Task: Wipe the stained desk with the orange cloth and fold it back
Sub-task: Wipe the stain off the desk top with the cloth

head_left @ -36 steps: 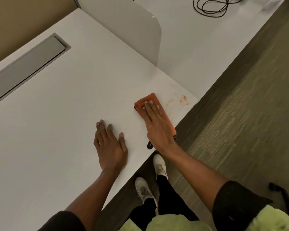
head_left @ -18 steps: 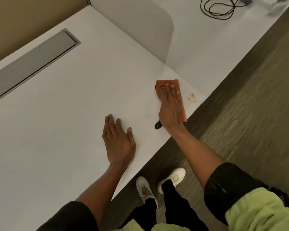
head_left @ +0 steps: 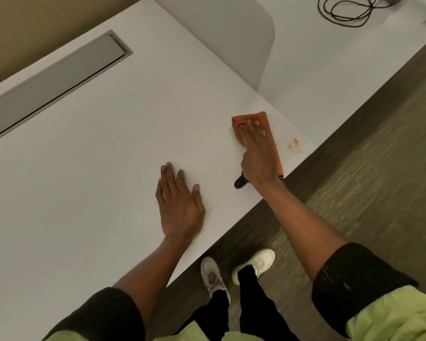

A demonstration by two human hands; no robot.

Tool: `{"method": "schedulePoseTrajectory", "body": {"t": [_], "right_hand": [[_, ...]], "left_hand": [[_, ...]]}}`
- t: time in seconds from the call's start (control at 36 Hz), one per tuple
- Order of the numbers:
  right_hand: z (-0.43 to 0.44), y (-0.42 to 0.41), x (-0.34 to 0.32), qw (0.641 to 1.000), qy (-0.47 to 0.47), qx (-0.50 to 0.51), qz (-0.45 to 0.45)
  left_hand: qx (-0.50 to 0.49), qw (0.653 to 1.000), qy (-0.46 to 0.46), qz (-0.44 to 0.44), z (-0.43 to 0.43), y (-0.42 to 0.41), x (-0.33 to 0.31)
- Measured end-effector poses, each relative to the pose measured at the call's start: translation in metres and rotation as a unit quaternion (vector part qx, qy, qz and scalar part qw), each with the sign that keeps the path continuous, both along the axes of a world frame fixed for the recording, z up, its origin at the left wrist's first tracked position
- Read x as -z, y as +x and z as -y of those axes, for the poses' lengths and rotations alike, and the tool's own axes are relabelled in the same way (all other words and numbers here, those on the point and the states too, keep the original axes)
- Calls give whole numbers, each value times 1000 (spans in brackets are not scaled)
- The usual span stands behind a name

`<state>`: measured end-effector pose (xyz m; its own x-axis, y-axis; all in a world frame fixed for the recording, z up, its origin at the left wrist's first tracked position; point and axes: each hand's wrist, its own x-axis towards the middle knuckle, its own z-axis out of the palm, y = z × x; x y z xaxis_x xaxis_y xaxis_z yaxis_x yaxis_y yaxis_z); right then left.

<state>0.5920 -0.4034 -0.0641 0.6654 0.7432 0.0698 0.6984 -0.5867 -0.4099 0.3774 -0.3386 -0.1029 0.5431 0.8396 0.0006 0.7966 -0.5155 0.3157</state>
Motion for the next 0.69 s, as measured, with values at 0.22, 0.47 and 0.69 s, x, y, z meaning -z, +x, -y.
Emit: {"method": "schedulePoseTrajectory", "body": {"t": [0.22,0.47,0.69], "right_hand": [[69,-74,8,953,-53,-298,27],[36,-25,-3,985,-40,-164,29],[33,-73,1,975,-50,-215,4]], "left_hand": [[-1,1000,-4,11,-1,-1,1],[3,1000,-3,19,-2,0,2],[2,1000,-1,20,-2,-1,0]]}}
